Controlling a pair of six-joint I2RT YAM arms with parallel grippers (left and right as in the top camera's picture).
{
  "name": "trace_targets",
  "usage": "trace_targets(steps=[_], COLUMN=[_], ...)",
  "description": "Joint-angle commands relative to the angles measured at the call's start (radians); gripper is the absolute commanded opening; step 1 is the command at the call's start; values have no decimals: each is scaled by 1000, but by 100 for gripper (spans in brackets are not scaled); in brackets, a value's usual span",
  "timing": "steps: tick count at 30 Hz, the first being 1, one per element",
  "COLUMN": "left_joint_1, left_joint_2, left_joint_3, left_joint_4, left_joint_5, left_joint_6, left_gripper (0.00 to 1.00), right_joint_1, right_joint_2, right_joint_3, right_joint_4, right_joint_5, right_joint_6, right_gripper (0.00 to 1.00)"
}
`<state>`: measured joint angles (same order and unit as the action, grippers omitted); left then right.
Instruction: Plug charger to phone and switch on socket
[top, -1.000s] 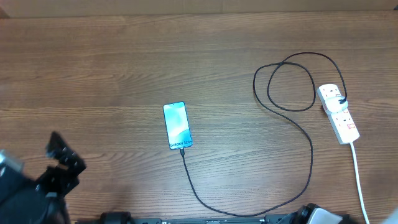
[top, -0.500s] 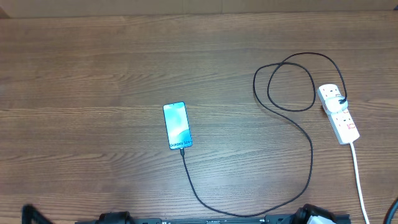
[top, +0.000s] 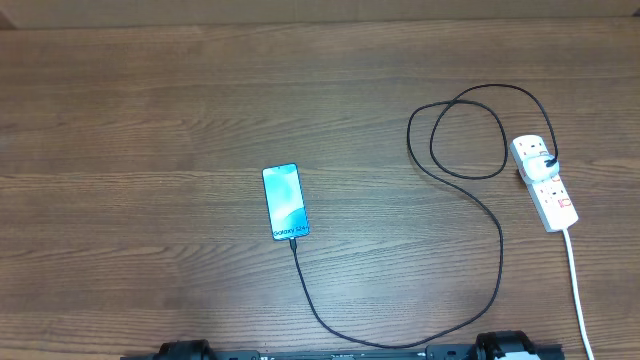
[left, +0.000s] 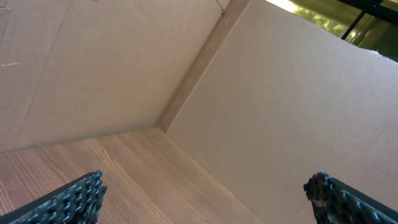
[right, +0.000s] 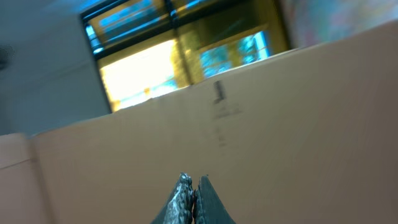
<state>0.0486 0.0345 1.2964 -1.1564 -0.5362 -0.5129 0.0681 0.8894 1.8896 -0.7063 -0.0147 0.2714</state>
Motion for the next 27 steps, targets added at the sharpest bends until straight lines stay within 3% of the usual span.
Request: trace_targets(steps=[1,11,27], left_joint_1=[2,3,3], left_joint_2=[-13,-13,-13], left_joint_3=[-1,-1,-1], left_joint_4=[0,0,0], left_joint_5=[-14,-14,-14], left_joint_6=[19,19,19], left_gripper=[100,100,100], right_joint_1=[9,-40,-227], right_joint_2=[-121,-492,-847], right_joint_3=[-107,-492,-570], right_joint_4=[34,217,188], right_joint_5=[111,111,79], right_joint_6=[-59,-59,-18], right_gripper=[4,10,6])
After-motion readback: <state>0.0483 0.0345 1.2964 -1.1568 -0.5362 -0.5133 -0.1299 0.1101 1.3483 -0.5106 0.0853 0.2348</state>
